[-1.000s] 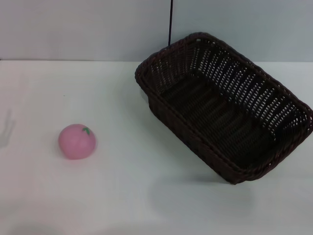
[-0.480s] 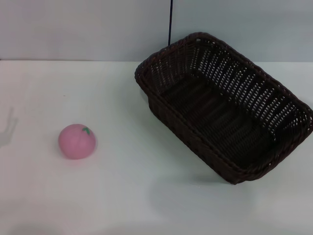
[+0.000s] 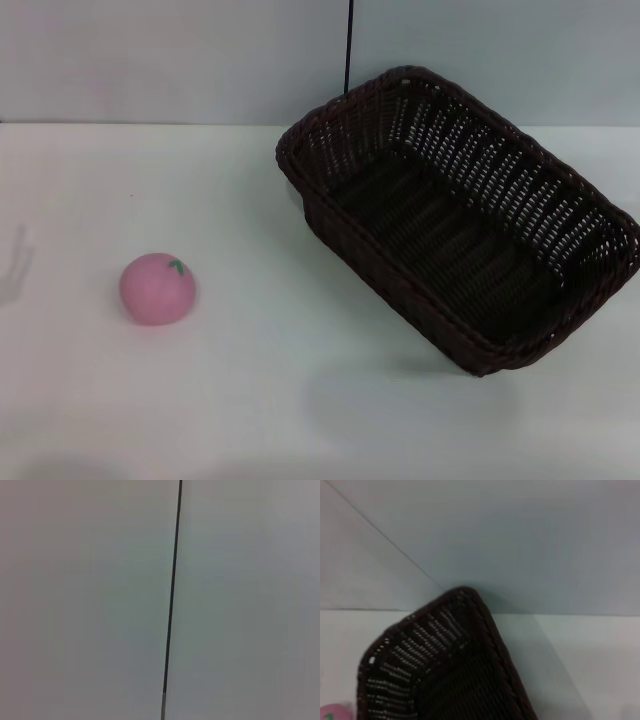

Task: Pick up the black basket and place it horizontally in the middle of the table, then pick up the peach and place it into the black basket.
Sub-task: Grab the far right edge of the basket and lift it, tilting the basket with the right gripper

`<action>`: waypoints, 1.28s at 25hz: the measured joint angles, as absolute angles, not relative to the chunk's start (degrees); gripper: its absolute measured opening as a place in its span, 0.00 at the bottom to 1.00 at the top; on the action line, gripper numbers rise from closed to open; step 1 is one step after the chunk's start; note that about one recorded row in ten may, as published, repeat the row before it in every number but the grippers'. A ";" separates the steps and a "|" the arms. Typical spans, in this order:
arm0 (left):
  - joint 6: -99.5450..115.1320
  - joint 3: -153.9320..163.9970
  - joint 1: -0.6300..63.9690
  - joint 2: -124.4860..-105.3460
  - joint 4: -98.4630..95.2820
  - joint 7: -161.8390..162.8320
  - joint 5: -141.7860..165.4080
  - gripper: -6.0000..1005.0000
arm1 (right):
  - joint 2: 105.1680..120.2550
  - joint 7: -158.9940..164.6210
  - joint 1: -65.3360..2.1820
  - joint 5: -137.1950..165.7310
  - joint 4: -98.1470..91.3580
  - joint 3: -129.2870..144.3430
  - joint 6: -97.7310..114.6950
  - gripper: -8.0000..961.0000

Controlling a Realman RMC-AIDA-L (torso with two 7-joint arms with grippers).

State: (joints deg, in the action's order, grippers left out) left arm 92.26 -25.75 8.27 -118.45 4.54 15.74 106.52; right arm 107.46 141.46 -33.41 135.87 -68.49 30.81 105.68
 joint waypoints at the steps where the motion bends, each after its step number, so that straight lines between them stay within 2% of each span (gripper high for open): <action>1: 92.07 -25.75 8.29 -118.46 4.59 15.74 106.53 0.80 | 107.62 141.34 -33.60 136.09 -67.01 32.24 103.85 0.84; 8: 91.28 -25.75 8.80 -118.48 4.68 15.74 106.53 0.79 | 108.62 138.41 -35.93 135.97 -55.09 38.77 92.55 0.84; 9: 91.11 -25.75 8.88 -118.48 4.67 15.74 106.52 0.79 | 109.45 136.59 -36.87 135.85 -52.44 38.95 90.09 0.84; 11: 90.71 -25.75 9.01 -118.48 4.65 15.74 106.52 0.79 | 109.93 135.75 -37.35 135.83 -51.31 39.01 88.75 0.84; 12: 90.32 -25.75 9.10 -118.48 4.66 15.74 106.52 0.79 | 110.84 134.14 -38.25 135.78 -48.90 39.35 86.10 0.84; 15: 89.89 -25.75 9.22 -118.47 4.66 15.74 106.52 0.79 | 111.66 132.76 -39.35 135.75 -46.15 39.68 83.05 0.84; 26: 89.42 -25.75 9.19 -118.48 4.66 15.73 106.52 0.79 | 113.06 131.25 -40.65 135.76 -42.38 41.87 76.91 0.83; 32: 89.32 -25.89 9.21 -118.48 4.66 15.73 106.27 0.79 | 113.71 130.62 -40.35 135.88 -42.28 41.91 75.63 0.59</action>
State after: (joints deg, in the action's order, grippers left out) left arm 89.32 -25.89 9.21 -118.48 4.66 15.73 106.27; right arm 113.71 130.62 -40.35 135.88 -42.28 41.91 75.63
